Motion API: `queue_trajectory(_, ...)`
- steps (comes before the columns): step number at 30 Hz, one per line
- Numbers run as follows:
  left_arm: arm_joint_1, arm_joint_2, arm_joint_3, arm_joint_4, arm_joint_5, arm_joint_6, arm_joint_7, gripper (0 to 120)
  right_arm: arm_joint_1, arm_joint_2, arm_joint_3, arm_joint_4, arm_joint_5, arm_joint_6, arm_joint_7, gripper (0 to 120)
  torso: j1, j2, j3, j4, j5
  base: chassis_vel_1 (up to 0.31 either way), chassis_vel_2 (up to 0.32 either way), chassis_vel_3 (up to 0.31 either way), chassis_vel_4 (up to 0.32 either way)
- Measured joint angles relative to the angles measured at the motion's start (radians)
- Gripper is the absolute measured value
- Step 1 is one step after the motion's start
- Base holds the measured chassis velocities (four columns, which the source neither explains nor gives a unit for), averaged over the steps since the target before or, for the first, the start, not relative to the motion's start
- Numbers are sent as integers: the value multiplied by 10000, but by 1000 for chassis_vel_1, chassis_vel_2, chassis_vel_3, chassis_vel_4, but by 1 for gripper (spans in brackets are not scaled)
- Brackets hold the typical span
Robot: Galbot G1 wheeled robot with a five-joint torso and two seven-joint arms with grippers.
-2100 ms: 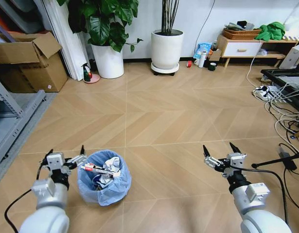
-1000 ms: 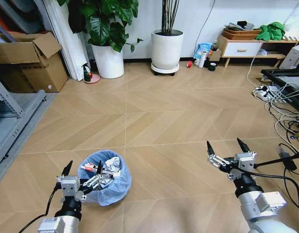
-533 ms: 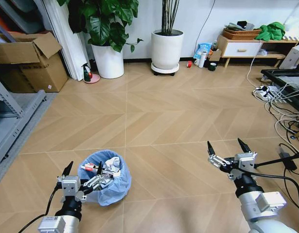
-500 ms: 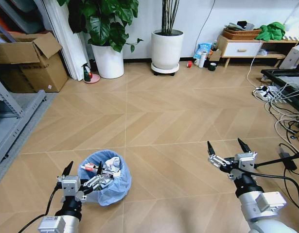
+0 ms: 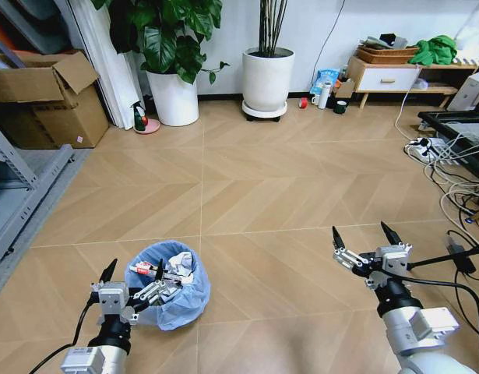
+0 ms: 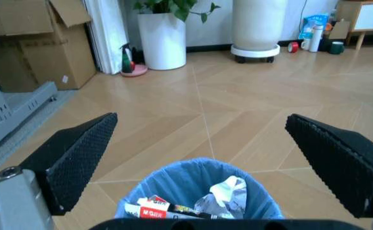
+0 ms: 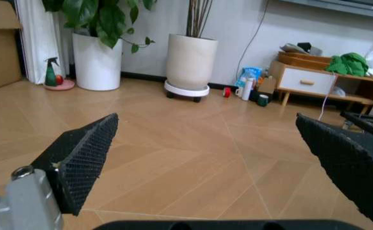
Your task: Pick up the trash bin and place the garbage on the floor into it.
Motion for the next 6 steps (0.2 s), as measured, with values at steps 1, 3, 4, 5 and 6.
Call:
queue_trajectory(1,0,0,0,0,-2,0,-1,100,1,0,0,-1,1,0,0,100,0,0,0,0,0,0,0,0,0)
queue_trajectory(3,-1,0,0,2,-5,0,-3,100,0,-1,0,-2,1,0,0,100,0,0,0,0,0,0,0,0,0)
queue_trajectory(4,-1,0,0,2,-5,-1,-3,100,0,0,0,-2,2,0,0,100,0,0,0,0,0,0,0,0,0)
queue_trajectory(5,-1,0,0,2,-5,-1,-3,100,0,0,0,-2,2,0,0,100,0,0,0,0,0,0,0,0,0)
queue_trajectory(6,-1,0,0,3,-6,-1,-3,100,1,0,0,-3,3,0,0,100,0,0,0,0,0,0,0,0,0)
